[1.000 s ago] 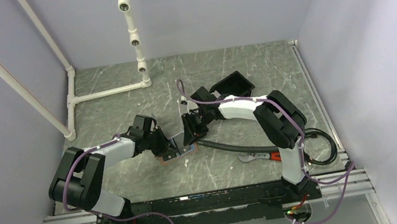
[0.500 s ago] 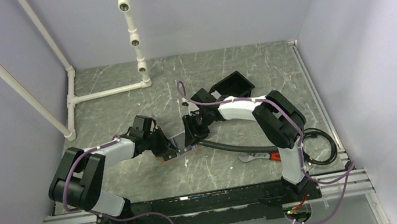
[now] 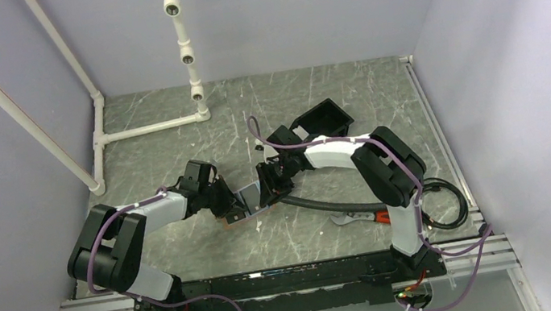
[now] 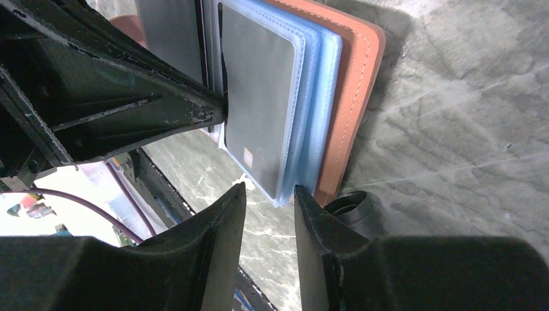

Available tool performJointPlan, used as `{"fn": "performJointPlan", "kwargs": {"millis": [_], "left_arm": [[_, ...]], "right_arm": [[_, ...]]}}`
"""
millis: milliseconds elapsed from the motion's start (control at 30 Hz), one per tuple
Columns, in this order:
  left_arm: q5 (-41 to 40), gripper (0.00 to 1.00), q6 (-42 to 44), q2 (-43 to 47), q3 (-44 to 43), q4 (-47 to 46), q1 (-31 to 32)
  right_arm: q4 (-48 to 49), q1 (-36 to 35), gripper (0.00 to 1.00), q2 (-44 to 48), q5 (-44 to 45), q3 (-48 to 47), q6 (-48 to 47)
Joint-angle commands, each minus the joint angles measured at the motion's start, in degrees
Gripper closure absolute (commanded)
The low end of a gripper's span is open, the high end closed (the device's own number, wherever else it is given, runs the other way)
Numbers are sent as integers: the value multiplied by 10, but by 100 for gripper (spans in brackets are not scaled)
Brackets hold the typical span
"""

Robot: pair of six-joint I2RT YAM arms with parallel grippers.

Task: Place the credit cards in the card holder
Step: Turn over the card slot in the card holder.

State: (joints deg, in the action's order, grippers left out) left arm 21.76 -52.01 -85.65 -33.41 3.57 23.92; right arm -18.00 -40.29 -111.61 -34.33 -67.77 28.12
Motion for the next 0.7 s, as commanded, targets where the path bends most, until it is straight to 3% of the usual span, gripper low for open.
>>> {"fn": "performJointPlan", "kwargs": {"millis": [0, 667], "left_arm": [[-37, 100, 9, -12, 20, 21, 4], [-34, 100, 8, -15, 20, 16, 4]], "right_arm": [[-16, -3, 64, 47, 20, -6, -9], [22, -5, 67, 26, -15, 14, 9]]}}
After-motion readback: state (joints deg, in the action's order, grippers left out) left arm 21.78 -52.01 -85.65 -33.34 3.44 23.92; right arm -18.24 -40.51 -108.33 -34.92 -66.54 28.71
